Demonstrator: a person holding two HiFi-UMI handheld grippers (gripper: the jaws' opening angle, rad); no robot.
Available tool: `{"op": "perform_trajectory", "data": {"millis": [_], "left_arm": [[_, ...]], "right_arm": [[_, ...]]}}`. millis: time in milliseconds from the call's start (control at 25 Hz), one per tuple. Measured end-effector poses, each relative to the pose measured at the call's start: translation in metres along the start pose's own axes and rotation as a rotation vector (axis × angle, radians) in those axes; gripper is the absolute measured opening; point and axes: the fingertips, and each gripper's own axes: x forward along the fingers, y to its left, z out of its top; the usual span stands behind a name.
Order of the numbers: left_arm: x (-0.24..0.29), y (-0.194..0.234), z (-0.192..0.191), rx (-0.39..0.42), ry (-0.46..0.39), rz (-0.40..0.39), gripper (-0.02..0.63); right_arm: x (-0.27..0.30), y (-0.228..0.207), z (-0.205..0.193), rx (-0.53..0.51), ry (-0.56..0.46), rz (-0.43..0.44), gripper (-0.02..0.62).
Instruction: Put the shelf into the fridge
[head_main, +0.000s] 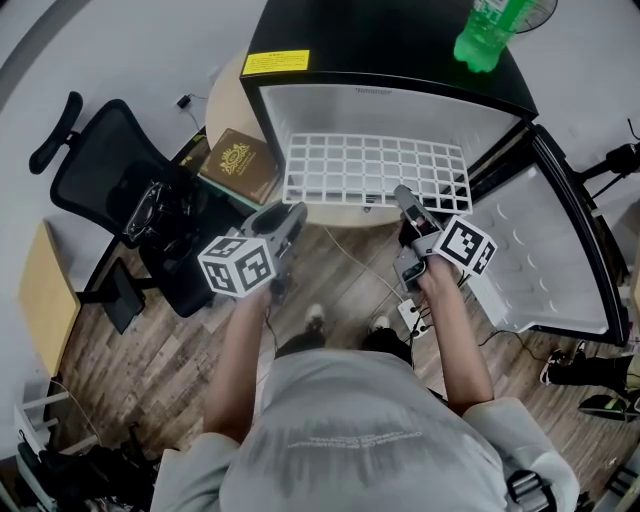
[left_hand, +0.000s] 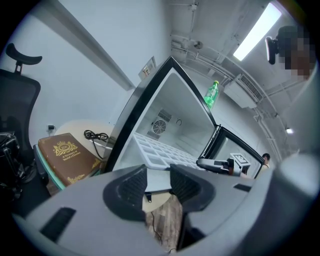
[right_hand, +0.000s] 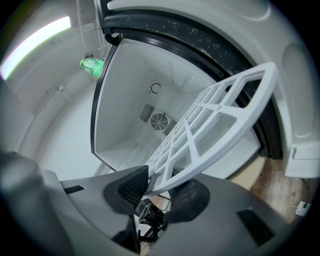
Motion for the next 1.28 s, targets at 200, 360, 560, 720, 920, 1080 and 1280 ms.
{"op": "perform_trajectory", "data": {"millis": [200, 360, 560, 720, 920, 1080, 1280], "left_arm": [[0.008, 0.002, 0.01, 0.006, -0.015, 0.011, 0.146], [0.008, 0.003, 0.007, 0.009, -0.01, 0.014, 0.146], [0.007, 0.003, 0.003, 0.006, -0.007, 0.017, 0.146], [0.025, 0.014, 0.018, -0.006, 0.004, 0.027, 0.146], [0.038, 0.023, 0.029, -0.012, 0.005, 0.033, 0.146], [0.047, 0.03, 0.033, -0.016, -0.001, 0.04, 0.146], [0.058, 0.038, 0.039, -0.013, -0.011, 0.051, 0.146]], "right_arm": [[0.009, 0.0, 0.01, 0.003, -0.008, 0.002, 0.121], [0.008, -0.002, 0.007, 0.0, -0.008, -0.001, 0.121], [0.006, -0.005, 0.005, -0.011, -0.015, 0.001, 0.121], [0.028, -0.007, 0.021, -0.012, -0.007, -0.01, 0.12], [0.043, -0.01, 0.032, -0.018, -0.018, -0.022, 0.121], [0.053, -0.014, 0.038, -0.032, -0.028, -0.029, 0.121], [0.066, -0.017, 0.044, -0.058, -0.041, -0.021, 0.121]]}}
